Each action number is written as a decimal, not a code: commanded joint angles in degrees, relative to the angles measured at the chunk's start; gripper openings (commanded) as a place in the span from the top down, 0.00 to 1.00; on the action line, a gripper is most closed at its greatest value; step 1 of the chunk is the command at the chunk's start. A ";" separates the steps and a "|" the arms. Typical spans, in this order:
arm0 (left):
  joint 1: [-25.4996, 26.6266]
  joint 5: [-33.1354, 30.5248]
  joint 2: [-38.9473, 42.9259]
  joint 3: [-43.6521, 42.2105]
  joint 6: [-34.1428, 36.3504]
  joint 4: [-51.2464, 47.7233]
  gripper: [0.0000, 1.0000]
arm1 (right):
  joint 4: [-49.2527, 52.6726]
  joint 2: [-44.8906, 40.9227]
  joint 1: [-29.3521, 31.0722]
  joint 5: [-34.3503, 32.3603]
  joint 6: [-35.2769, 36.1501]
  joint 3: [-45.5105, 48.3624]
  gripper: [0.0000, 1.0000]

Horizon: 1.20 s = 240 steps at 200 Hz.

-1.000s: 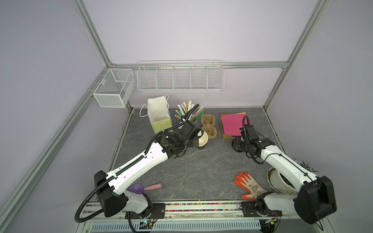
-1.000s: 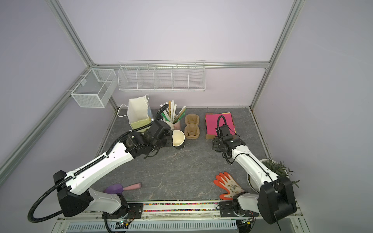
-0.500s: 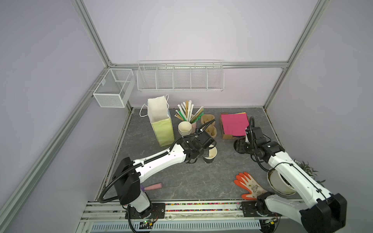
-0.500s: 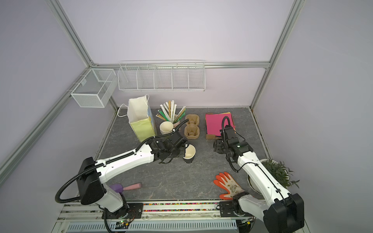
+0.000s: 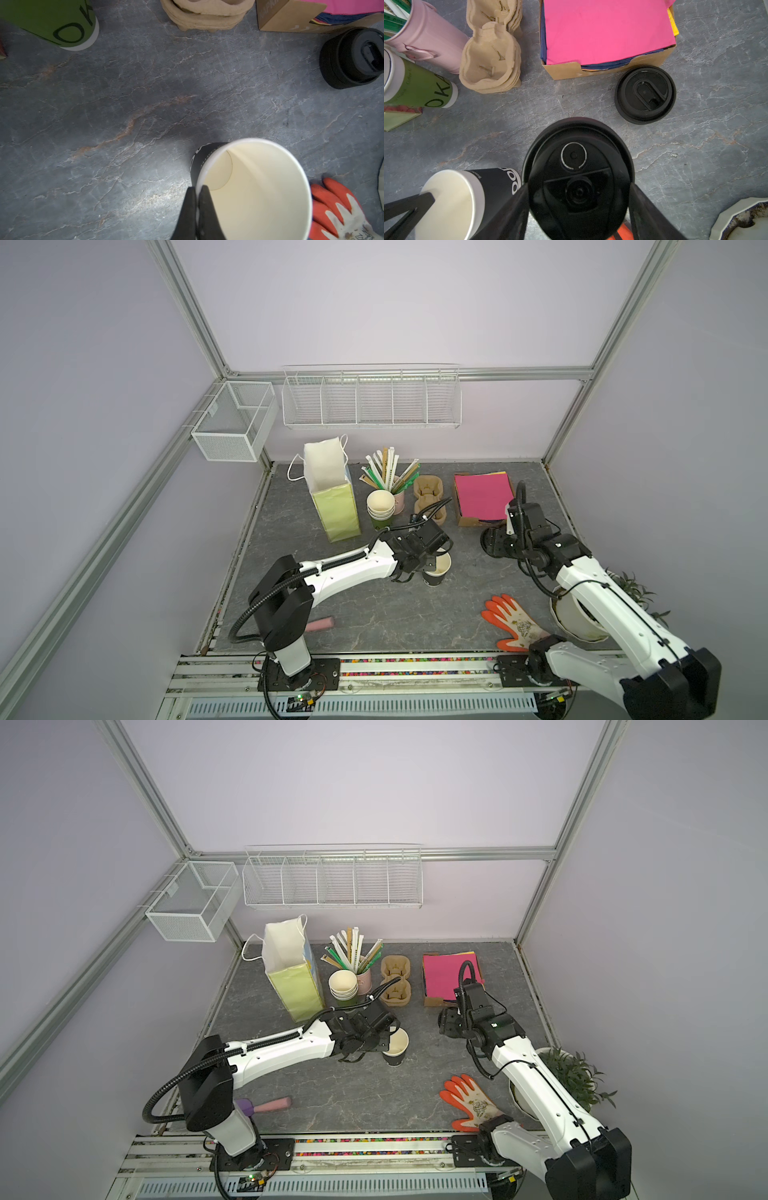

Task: Pack the takeout coffee
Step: 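Lift the black-sleeved paper cup off the stack toward the table center, then set the paper cup upright on the table and open the left gripper, then move the right gripper's black lid over the cup while the left withdraws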

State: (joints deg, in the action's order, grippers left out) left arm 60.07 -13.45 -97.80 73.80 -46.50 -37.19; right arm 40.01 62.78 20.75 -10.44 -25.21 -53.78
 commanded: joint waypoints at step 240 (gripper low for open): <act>-2.52 -16.34 23.29 7.49 11.96 -13.25 0.10 | 4.82 -2.69 3.08 3.90 0.79 -3.51 0.29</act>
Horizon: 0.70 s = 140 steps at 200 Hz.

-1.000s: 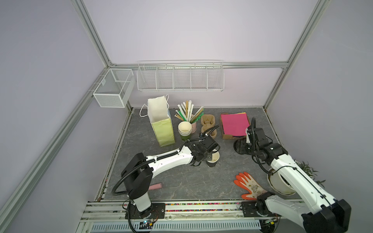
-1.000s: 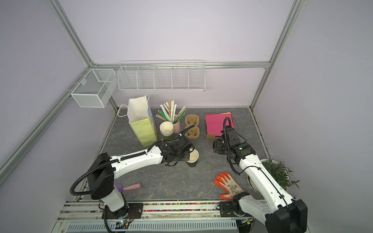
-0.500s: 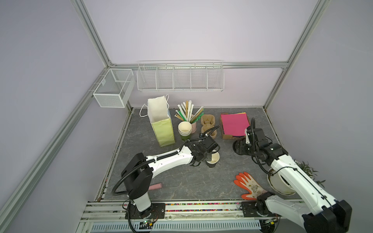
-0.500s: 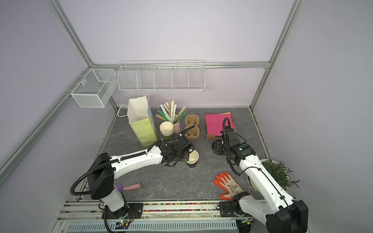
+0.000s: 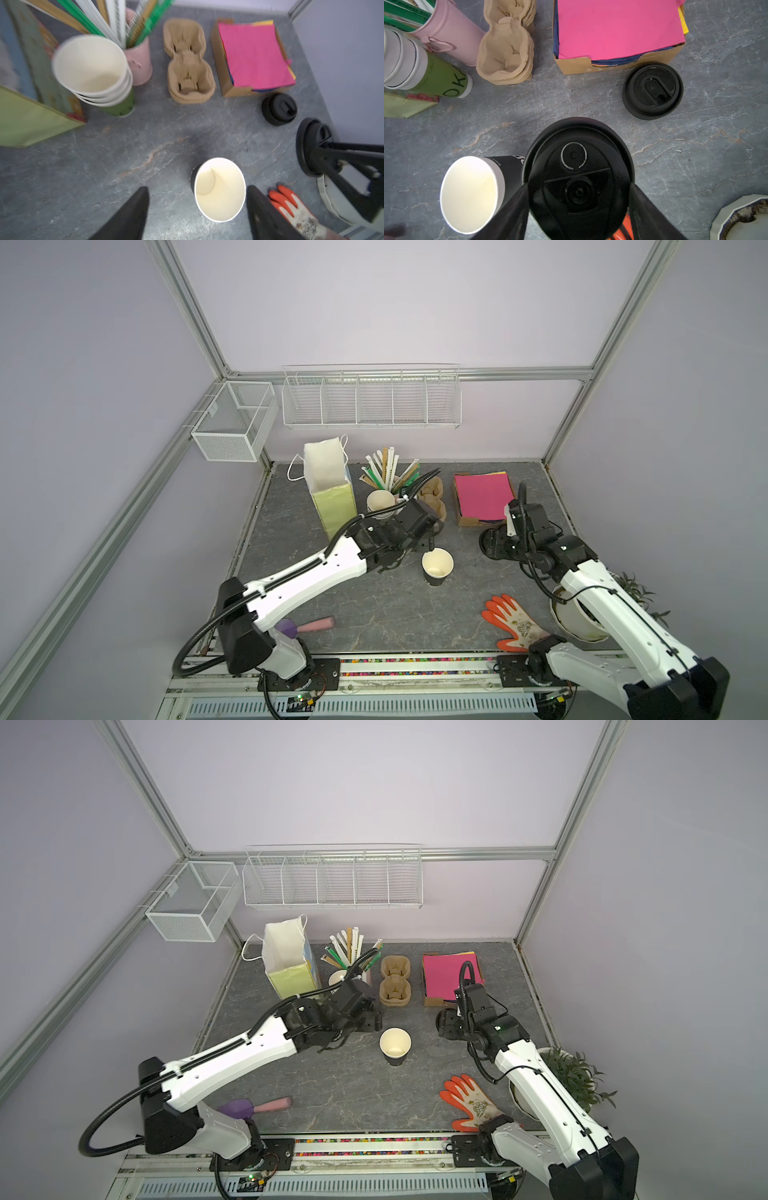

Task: Pack the takeout coffee
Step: 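Move the right gripper's black lid over the cup while the left withdraws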

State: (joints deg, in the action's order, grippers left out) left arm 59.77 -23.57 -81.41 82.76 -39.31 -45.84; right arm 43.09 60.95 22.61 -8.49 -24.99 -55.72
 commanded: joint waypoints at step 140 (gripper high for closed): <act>-19.34 -17.43 36.58 -28.92 14.05 -0.82 0.01 | 6.04 12.69 25.50 -6.06 -0.93 -12.43 0.29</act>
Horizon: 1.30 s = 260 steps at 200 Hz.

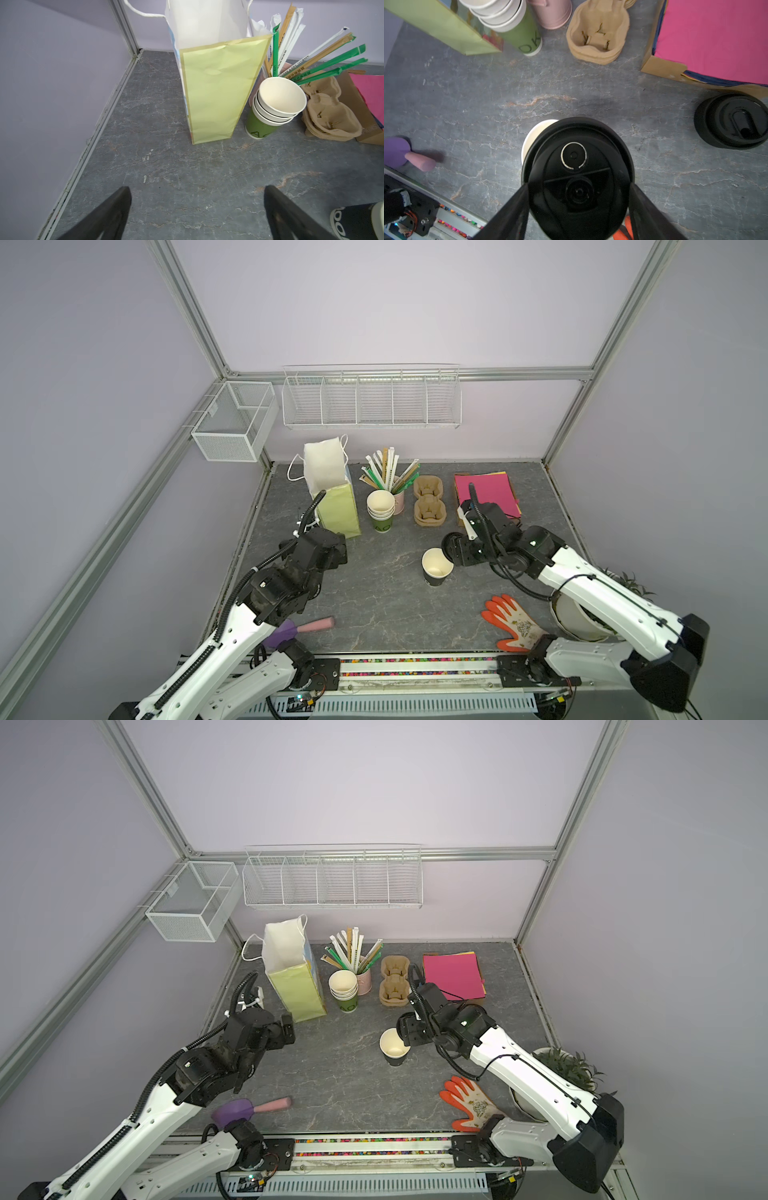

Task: Pack the takeout coffee
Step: 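Move the right gripper's black lid over the cup while the left withdraws, then lower the black lid onto the cup rim with the right gripper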

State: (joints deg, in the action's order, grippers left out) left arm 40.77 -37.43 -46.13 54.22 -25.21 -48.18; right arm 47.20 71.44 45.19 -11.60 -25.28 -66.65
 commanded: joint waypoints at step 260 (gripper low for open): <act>-0.34 -2.83 1.19 -2.01 0.87 1.23 0.01 | 3.08 16.12 9.88 -8.53 0.81 -6.87 0.27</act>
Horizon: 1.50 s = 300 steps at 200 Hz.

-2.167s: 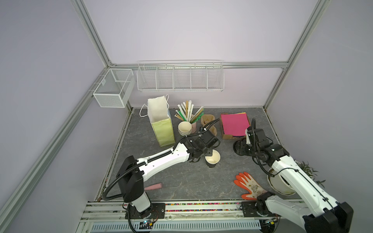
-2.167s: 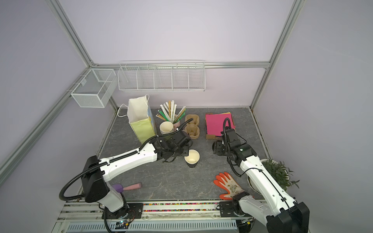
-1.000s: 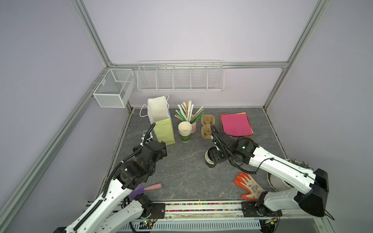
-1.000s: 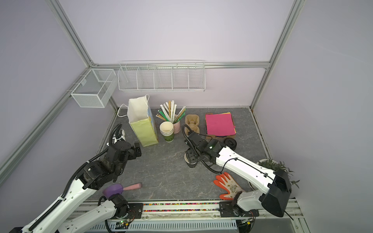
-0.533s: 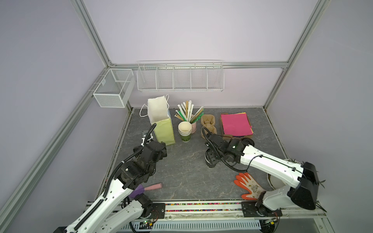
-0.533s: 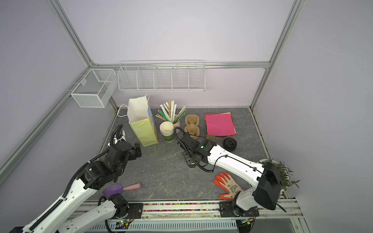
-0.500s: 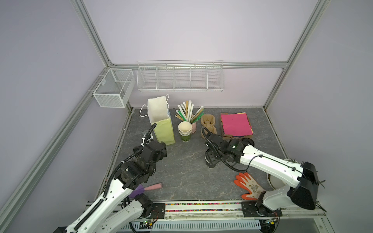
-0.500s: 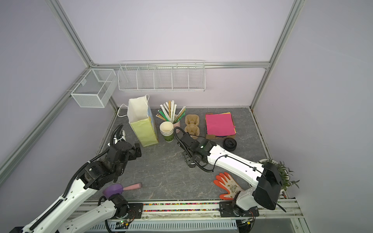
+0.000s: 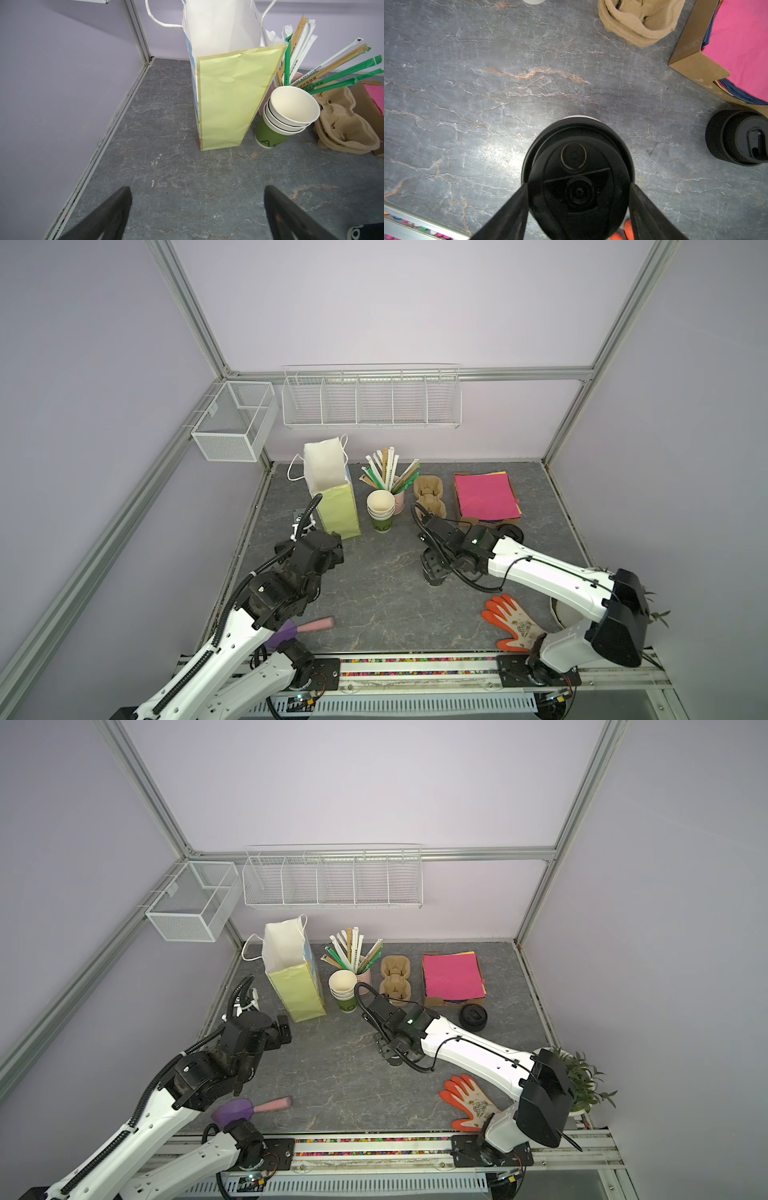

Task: Pack the takeout coffee
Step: 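Lower the black lid onto the cup rim with the right gripper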

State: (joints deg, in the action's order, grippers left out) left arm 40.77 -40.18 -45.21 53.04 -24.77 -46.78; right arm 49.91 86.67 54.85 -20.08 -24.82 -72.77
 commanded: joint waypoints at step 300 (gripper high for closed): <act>-0.34 0.63 -0.51 -0.92 0.69 -0.15 0.01 | -0.96 0.20 -1.67 0.66 0.06 1.04 0.25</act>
State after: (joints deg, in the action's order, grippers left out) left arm 40.77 -39.57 -45.71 52.80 -24.75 -46.57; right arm 49.60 87.81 53.65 -19.25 -24.82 -72.27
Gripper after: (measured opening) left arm 0.992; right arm 0.749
